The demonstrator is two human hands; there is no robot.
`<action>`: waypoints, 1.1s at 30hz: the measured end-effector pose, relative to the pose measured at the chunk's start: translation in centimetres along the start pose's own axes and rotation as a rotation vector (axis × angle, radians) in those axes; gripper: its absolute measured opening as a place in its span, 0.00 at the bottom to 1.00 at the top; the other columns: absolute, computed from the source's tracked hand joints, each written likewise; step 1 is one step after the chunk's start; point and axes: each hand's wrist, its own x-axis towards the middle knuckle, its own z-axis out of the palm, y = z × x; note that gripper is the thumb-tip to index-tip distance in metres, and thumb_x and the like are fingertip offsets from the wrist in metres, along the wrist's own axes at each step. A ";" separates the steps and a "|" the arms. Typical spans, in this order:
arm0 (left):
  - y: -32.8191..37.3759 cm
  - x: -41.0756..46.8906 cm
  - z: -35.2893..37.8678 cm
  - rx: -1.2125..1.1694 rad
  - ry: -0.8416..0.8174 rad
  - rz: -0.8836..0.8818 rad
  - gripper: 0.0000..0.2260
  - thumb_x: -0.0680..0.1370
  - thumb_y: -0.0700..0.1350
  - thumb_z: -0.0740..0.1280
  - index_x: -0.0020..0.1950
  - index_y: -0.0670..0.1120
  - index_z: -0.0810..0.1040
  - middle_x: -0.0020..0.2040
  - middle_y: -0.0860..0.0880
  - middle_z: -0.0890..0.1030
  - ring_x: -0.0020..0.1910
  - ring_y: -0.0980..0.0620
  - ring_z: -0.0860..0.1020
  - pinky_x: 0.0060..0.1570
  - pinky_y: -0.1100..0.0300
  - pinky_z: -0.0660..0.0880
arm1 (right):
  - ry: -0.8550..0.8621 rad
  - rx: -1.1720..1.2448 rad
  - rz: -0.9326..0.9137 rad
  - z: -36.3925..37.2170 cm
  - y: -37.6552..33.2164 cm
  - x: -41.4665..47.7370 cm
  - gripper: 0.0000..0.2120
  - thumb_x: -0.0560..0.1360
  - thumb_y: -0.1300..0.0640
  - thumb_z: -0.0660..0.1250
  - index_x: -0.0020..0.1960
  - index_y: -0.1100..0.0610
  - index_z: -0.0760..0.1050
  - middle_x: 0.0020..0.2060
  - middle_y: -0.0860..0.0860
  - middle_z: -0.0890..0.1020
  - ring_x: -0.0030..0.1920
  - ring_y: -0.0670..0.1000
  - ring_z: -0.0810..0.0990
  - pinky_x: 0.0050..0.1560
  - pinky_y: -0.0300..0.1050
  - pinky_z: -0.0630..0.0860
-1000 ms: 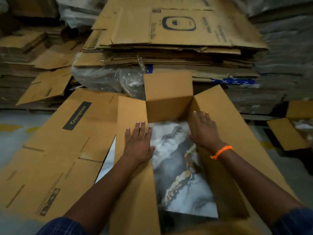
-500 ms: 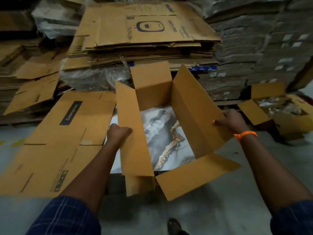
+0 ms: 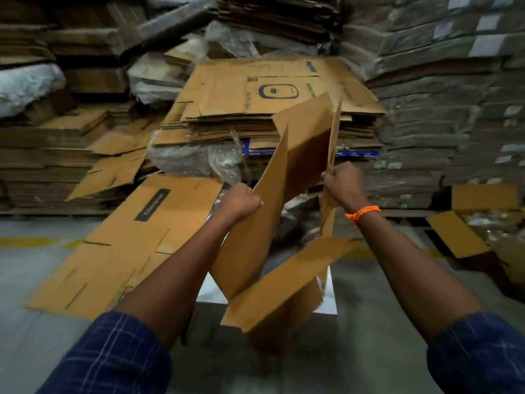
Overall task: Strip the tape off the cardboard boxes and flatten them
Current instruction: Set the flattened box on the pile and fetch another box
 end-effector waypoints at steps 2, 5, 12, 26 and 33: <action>0.7 -1.1 -0.2 -0.049 -0.070 0.032 0.11 0.76 0.46 0.71 0.50 0.38 0.82 0.48 0.40 0.85 0.49 0.40 0.84 0.50 0.49 0.80 | 0.010 0.091 0.044 -1.0 -0.7 0.9 0.19 0.78 0.56 0.68 0.30 0.59 0.70 0.28 0.52 0.73 0.33 0.55 0.75 0.30 0.40 0.62; 1.9 -3.1 0.5 -0.130 -0.151 0.068 0.12 0.78 0.46 0.71 0.57 0.39 0.81 0.50 0.40 0.85 0.49 0.42 0.84 0.55 0.45 0.80 | -0.009 0.271 0.076 -1.4 -2.4 1.2 0.17 0.77 0.58 0.67 0.30 0.59 0.72 0.28 0.54 0.75 0.34 0.56 0.77 0.29 0.39 0.67; 1.3 -5.0 2.7 -0.310 -0.052 -0.055 0.09 0.78 0.43 0.71 0.56 0.40 0.83 0.52 0.41 0.85 0.51 0.42 0.83 0.58 0.47 0.79 | -0.736 0.250 -0.111 -0.6 -3.7 -0.8 0.26 0.78 0.40 0.68 0.66 0.58 0.79 0.64 0.55 0.80 0.68 0.59 0.75 0.67 0.58 0.72; -2.2 -8.1 5.1 -0.528 -0.010 -0.186 0.07 0.77 0.45 0.73 0.52 0.43 0.84 0.48 0.44 0.86 0.44 0.45 0.84 0.45 0.57 0.81 | -0.996 0.693 0.270 -6.8 0.5 -4.8 0.33 0.73 0.35 0.68 0.69 0.56 0.69 0.58 0.64 0.83 0.54 0.60 0.85 0.51 0.54 0.84; -7.0 -11.0 3.9 -0.783 -0.172 -0.239 0.25 0.76 0.57 0.71 0.65 0.41 0.78 0.56 0.39 0.84 0.54 0.38 0.84 0.57 0.39 0.80 | -0.574 0.411 0.054 5.2 0.1 -16.5 0.44 0.61 0.33 0.78 0.72 0.47 0.72 0.66 0.51 0.69 0.70 0.54 0.69 0.70 0.53 0.70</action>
